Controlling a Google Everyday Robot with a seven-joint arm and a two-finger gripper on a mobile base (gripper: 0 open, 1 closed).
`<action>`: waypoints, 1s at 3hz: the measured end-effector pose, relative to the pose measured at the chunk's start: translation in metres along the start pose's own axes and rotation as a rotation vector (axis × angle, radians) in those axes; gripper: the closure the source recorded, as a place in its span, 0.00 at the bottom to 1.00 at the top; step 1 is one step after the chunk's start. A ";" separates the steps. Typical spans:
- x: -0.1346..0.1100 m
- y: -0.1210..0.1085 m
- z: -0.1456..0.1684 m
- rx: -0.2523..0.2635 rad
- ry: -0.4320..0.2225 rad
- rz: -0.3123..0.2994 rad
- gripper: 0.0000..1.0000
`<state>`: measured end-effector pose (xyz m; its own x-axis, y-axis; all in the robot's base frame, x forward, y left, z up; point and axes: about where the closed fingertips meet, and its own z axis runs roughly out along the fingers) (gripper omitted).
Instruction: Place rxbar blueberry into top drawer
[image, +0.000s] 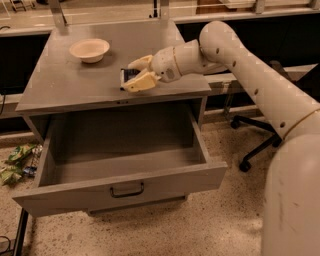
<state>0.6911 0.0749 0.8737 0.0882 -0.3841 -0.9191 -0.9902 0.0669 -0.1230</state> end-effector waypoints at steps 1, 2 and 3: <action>-0.034 0.052 0.007 0.057 -0.063 -0.043 1.00; -0.019 0.102 0.027 0.036 -0.059 -0.021 1.00; 0.010 0.144 0.039 0.010 -0.022 0.024 1.00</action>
Offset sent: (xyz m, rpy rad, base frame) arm -0.1683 0.0610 -0.0651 0.0262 0.0390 0.0111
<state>0.5534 0.1161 0.8323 0.0669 -0.3619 -0.9298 -0.9909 0.0854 -0.1045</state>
